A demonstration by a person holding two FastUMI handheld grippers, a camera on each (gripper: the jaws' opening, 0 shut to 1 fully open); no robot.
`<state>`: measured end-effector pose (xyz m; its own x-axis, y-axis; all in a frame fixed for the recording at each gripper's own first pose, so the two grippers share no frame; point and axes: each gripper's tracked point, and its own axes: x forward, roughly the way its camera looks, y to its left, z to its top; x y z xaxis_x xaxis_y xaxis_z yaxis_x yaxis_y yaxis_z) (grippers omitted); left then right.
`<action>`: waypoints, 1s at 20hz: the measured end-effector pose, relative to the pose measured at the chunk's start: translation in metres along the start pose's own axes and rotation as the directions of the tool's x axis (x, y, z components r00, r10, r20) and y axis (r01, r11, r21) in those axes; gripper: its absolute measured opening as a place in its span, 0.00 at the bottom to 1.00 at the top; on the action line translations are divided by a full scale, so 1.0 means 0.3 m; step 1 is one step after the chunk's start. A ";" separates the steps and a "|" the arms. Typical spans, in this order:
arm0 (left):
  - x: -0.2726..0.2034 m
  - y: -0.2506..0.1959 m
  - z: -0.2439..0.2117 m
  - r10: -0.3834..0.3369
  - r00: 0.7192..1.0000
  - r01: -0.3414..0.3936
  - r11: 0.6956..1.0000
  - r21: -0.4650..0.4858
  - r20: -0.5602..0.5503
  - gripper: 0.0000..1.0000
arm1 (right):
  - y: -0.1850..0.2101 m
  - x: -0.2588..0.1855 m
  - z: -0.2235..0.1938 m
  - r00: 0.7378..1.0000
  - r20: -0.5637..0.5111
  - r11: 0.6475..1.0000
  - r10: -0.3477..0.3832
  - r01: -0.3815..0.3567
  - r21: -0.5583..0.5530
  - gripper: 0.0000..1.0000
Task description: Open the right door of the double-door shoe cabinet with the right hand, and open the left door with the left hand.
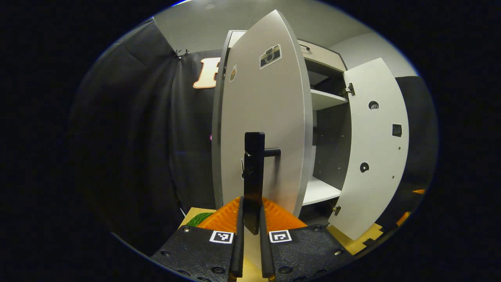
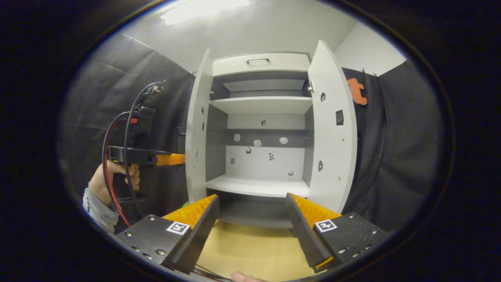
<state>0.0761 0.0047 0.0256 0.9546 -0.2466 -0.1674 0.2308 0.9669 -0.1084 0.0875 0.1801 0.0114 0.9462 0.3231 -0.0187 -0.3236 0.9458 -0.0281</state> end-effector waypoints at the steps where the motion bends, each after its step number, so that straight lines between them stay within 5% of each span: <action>1: -0.002 0.000 -0.005 -0.004 1.000 0.004 1.000 -0.009 -0.005 0.19 | 0.011 0.005 0.003 1.000 -0.001 1.000 0.001 -0.001 0.000 1.00; 10: -0.012 0.065 0.003 0.034 0.999 -0.034 0.999 0.015 0.030 0.15 | 0.002 0.009 -0.001 1.000 0.014 0.999 -0.025 0.025 0.031 0.99; 16: -0.037 0.254 0.016 0.178 0.981 -0.183 0.981 0.069 0.080 0.03 | -0.028 0.030 -0.021 0.999 0.005 0.996 -0.053 0.053 0.067 0.99; 20: -0.039 0.296 0.012 0.111 0.990 -0.114 0.993 0.034 0.088 0.04 | -0.021 0.042 -0.032 0.997 -0.008 0.994 -0.071 0.071 0.078 0.97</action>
<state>0.0861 0.0938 0.0215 0.9872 -0.1311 -0.0912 0.1264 0.9904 -0.0555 0.1013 0.1778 0.0016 0.9666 0.2551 -0.0251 -0.2537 0.9661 0.0483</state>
